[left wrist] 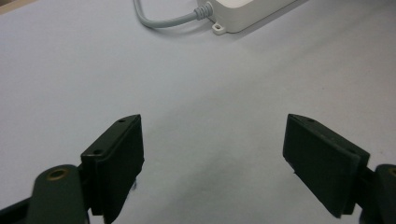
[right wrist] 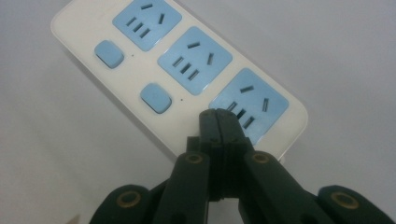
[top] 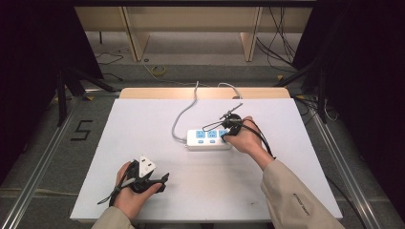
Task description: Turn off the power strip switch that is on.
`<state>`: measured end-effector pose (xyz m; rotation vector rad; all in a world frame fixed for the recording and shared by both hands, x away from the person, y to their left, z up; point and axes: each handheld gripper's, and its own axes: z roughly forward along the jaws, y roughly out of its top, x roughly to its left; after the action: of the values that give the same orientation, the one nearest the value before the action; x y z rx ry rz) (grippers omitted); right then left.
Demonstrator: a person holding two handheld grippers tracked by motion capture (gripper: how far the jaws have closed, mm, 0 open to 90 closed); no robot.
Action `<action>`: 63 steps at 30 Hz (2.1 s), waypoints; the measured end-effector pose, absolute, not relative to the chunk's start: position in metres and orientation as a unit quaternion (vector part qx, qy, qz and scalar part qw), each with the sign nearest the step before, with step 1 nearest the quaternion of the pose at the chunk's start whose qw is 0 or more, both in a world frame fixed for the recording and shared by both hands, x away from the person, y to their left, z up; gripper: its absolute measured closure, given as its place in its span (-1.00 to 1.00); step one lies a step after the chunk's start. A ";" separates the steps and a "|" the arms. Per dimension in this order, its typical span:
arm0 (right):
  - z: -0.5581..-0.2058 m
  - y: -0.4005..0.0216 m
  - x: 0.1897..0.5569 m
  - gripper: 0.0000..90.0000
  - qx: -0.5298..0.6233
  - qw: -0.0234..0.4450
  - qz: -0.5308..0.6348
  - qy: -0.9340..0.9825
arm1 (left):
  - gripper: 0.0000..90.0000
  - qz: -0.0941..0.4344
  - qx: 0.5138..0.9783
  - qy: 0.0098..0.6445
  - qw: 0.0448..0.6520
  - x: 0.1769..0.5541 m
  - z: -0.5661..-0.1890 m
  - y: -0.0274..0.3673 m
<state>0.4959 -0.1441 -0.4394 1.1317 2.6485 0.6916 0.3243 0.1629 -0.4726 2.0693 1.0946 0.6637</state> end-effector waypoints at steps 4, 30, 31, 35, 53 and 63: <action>-0.439 -0.143 0.495 1.00 0.382 0.091 0.230 0.891 | -0.55 0.257 0.797 0.422 0.348 0.324 -0.473 0.162; -0.441 -0.142 0.494 1.00 0.390 0.097 0.227 0.887 | -0.55 0.257 0.797 0.421 0.349 0.324 -0.472 0.161; -0.441 -0.142 0.494 1.00 0.390 0.095 0.228 0.887 | -0.55 0.257 0.797 0.421 0.349 0.324 -0.472 0.161; -0.440 -0.141 0.493 1.00 0.391 0.098 0.225 0.887 | -0.55 0.256 0.798 0.420 0.348 0.324 -0.472 0.161; -0.441 -0.143 0.493 1.00 0.392 0.098 0.230 0.885 | -0.55 0.257 0.798 0.420 0.348 0.324 -0.473 0.161; -0.441 -0.142 0.492 1.00 0.390 0.101 0.231 0.886 | -0.55 0.257 0.797 0.420 0.348 0.324 -0.473 0.161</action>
<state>0.4924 -0.1421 -0.4410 1.1531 2.6166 0.6815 0.3245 0.1614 -0.4728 2.0671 1.0897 0.6657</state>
